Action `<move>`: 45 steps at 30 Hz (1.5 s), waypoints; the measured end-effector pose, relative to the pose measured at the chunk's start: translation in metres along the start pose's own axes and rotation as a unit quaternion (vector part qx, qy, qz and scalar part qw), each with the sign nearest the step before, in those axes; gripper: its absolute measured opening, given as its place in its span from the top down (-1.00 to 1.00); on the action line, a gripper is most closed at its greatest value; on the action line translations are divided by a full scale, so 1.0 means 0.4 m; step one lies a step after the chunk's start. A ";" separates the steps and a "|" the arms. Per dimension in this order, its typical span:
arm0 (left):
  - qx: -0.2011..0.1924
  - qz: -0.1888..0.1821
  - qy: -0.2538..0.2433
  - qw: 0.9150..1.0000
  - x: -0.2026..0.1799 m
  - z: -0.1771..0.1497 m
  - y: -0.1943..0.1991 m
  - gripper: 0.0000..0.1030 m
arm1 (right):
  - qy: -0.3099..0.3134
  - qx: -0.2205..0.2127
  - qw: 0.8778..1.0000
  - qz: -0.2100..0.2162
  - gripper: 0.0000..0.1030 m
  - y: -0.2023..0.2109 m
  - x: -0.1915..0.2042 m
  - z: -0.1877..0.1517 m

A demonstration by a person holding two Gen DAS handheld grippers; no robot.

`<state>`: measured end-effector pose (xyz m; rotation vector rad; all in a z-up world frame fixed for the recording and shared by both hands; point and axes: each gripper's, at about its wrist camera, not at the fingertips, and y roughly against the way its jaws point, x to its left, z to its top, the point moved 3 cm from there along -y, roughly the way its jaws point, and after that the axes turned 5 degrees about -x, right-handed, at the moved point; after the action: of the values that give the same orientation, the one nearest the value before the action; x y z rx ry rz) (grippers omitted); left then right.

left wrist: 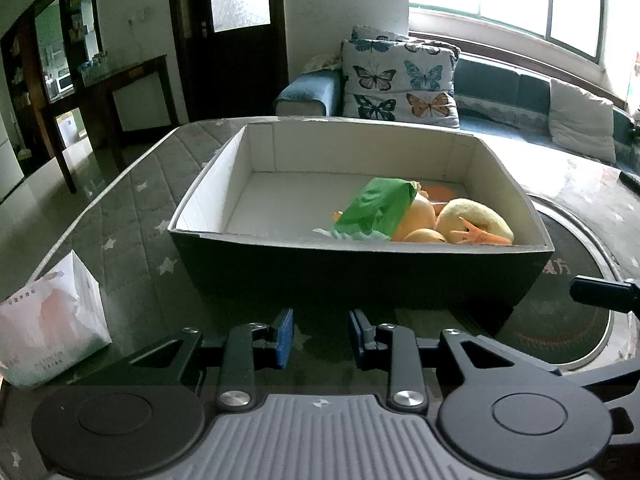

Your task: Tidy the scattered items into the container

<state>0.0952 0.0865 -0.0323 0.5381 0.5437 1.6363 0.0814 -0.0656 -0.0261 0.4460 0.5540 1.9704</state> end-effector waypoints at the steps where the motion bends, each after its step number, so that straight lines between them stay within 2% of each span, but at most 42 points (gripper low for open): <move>1: 0.000 0.001 -0.001 1.000 0.000 0.002 0.000 0.39 | 0.000 0.000 1.000 0.000 -1.00 0.000 0.000 0.001; 45: -0.008 0.022 -0.013 1.000 0.026 0.033 -0.004 0.39 | 0.000 0.002 1.000 -0.014 -1.00 -0.027 -0.004 0.031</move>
<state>0.1035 0.0976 -0.0226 0.5619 0.5013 1.6727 0.0967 -0.0605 -0.0219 0.4383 0.5604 1.9438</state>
